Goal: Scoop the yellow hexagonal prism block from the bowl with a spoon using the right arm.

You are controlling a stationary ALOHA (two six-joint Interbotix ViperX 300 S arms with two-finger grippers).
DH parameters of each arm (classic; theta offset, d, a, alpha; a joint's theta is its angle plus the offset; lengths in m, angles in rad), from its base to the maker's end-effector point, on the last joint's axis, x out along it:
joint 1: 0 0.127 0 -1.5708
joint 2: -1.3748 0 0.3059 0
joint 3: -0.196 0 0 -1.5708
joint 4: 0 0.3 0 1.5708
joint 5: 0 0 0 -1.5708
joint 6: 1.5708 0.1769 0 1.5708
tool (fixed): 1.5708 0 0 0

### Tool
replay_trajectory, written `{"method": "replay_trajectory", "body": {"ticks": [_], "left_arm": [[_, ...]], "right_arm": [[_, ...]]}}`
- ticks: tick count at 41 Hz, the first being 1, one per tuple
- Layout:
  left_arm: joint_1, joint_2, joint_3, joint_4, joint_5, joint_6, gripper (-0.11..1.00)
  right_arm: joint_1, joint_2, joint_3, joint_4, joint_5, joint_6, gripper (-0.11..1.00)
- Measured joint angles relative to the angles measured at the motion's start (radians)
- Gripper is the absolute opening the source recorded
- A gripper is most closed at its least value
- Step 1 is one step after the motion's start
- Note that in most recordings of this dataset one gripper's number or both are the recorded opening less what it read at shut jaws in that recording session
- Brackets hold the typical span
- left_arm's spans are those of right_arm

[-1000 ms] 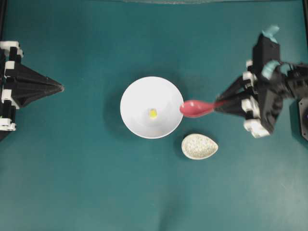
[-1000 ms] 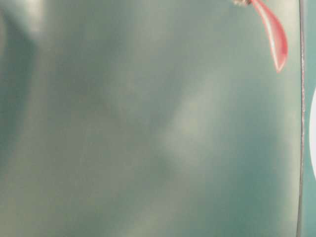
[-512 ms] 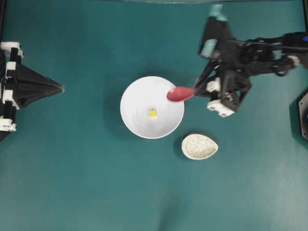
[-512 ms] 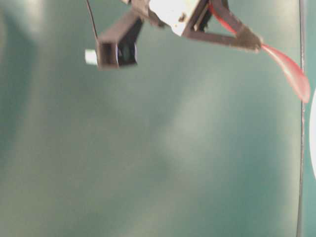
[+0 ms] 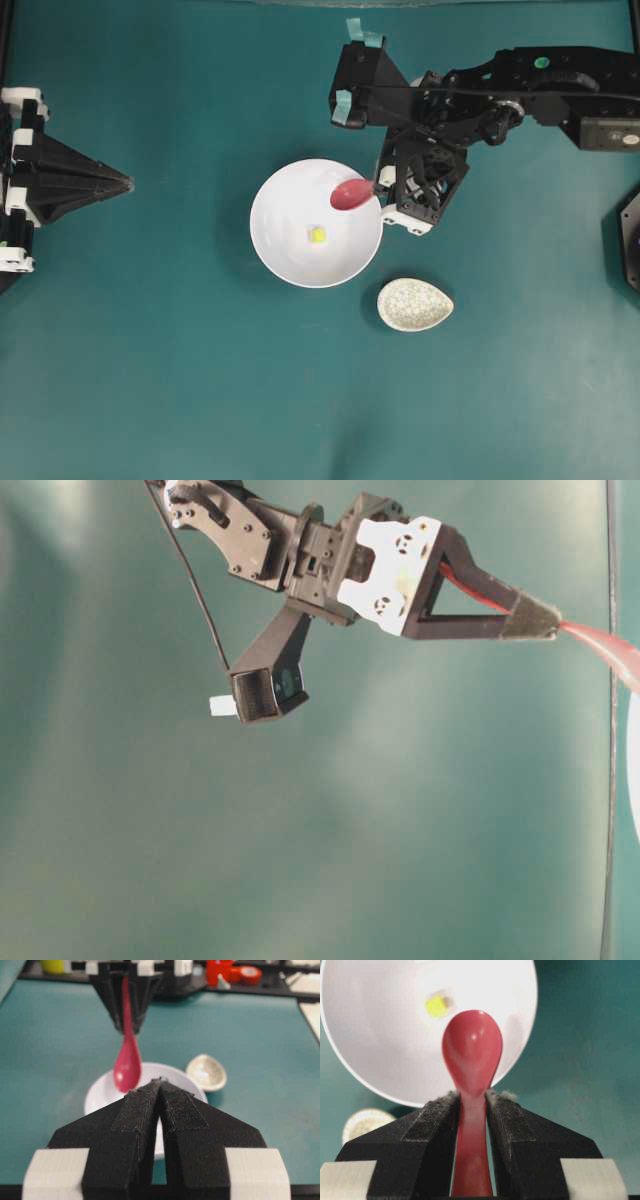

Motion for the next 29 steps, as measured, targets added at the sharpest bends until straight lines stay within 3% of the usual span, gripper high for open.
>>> {"method": "replay_trajectory", "body": {"ticks": [14, 29], "left_arm": [[0.000, 0.000, 0.000, 0.000, -0.003, 0.000, -0.01], [0.002, -0.002, 0.000, 0.000, -0.005, 0.000, -0.01]], "right_arm": [[0.035, 0.049, -0.002, 0.000, -0.003, 0.000, 0.25], [0.057, 0.114, -0.002, 0.000, -0.091, -0.002, 0.25]]}}
